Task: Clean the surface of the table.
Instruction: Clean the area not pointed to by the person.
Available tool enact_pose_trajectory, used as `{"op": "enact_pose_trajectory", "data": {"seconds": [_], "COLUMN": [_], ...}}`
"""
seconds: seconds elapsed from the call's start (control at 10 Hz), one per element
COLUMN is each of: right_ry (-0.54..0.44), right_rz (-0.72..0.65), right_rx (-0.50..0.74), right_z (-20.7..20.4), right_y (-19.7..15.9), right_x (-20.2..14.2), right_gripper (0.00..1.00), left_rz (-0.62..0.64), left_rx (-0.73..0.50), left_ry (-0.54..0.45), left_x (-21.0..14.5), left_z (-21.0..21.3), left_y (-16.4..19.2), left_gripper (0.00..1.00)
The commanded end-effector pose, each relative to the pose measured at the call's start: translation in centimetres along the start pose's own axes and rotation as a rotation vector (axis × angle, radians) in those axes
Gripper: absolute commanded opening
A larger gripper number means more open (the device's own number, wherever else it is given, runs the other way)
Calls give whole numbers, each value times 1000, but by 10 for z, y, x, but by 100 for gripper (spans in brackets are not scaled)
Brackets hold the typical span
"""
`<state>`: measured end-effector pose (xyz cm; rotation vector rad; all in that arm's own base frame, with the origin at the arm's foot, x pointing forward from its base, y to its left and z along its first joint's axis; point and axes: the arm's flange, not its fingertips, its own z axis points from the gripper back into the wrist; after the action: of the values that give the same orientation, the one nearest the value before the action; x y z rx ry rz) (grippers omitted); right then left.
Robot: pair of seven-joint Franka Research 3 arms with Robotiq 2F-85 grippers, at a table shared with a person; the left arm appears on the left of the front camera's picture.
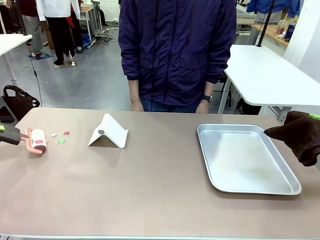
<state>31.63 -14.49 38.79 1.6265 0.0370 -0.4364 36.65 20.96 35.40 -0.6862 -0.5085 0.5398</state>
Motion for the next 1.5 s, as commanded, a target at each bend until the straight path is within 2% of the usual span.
{"op": "enact_pose_trajectory", "data": {"seconds": [0.0,0.4,1.4], "right_ry": [-12,-12,-12], "right_rz": [13,13,13], "right_rx": [14,14,14], "right_z": [-3,-3,-3], "right_y": [3,3,3], "right_x": [1,1,1], "right_gripper": [9,9,9], "left_rz": [49,64,-55], "left_rx": [4,32,45], "left_ry": [20,69,257], "left_x": [17,21,-19], "left_z": [-14,-41,-110], "left_y": [9,17,-21], "left_gripper": [22,22,22]}}
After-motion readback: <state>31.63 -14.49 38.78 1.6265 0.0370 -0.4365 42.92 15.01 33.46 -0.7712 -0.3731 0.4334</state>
